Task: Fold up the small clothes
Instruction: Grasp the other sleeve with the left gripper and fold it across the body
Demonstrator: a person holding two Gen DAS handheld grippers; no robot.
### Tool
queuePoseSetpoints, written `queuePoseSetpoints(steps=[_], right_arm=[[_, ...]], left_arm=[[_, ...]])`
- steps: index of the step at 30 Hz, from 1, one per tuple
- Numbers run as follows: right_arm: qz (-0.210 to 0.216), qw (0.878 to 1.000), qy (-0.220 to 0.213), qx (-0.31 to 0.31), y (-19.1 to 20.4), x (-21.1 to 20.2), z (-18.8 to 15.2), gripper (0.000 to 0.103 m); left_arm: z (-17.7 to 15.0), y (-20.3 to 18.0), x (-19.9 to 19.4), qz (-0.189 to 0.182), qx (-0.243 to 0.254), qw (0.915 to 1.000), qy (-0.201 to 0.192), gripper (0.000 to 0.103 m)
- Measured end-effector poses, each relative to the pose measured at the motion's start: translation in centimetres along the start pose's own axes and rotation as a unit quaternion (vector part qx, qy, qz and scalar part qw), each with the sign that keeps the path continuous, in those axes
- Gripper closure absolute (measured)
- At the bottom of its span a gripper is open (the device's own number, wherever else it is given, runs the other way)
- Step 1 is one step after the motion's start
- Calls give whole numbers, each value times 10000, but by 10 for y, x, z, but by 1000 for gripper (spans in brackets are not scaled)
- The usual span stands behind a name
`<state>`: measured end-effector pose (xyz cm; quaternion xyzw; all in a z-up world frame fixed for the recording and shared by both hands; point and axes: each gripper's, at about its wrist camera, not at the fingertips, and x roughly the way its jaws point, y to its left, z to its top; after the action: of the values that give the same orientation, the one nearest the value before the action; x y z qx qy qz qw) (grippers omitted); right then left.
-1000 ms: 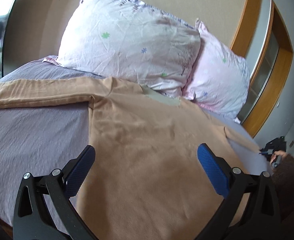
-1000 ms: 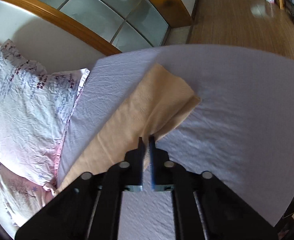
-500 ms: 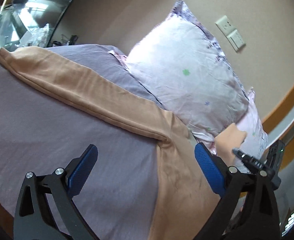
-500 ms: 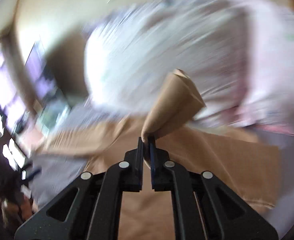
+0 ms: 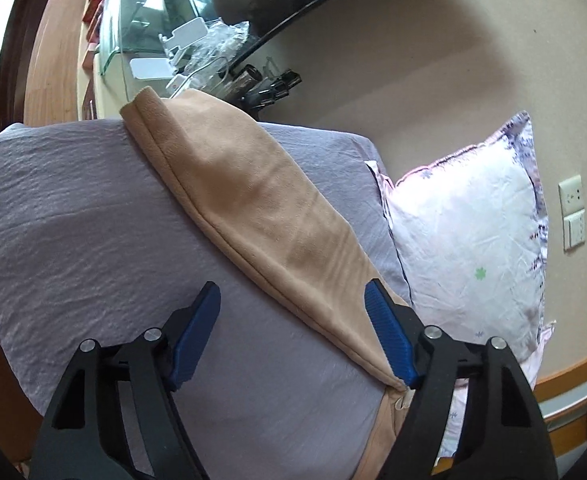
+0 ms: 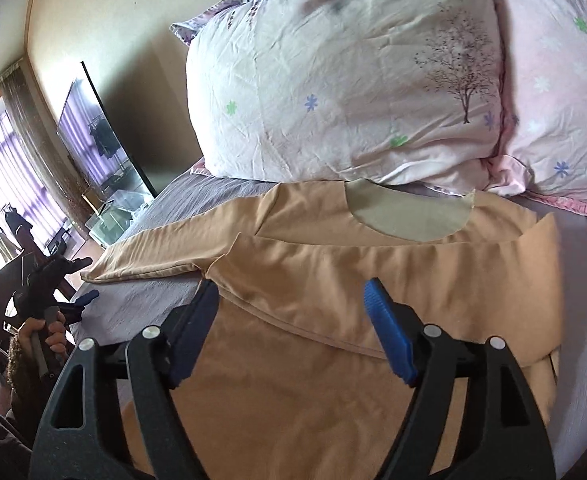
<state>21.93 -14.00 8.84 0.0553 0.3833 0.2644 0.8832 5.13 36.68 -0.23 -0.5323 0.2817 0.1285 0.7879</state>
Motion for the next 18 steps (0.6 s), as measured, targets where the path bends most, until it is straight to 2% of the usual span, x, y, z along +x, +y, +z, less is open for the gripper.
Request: queuePoseSetpoints(steps=[6, 9, 11, 12, 15, 18], right_arm=[[349, 9990, -181, 203, -9, -20, -7, 22], [489, 9984, -226, 174, -10, -31, -13, 20], [487, 9983, -285, 167, -13, -39, -17, 19], [480, 9982, -327, 171, -17, -43, -19, 19], [394, 9977, -500, 234, -29, -58, -23, 18], [227, 9963, -761, 337, -47, -76, -26, 18]], left_arm=[[27, 12, 7, 43, -634, 9980, 24, 38], [38, 20, 11, 193, -928, 9955, 57, 59], [43, 27, 14, 459, -1018, 9937, 72, 93], [44, 28, 16, 519, -1005, 9935, 75, 94], [42, 2, 15, 864, -442, 9953, -65, 98], [26, -72, 14, 771, 805, 9933, -297, 99]])
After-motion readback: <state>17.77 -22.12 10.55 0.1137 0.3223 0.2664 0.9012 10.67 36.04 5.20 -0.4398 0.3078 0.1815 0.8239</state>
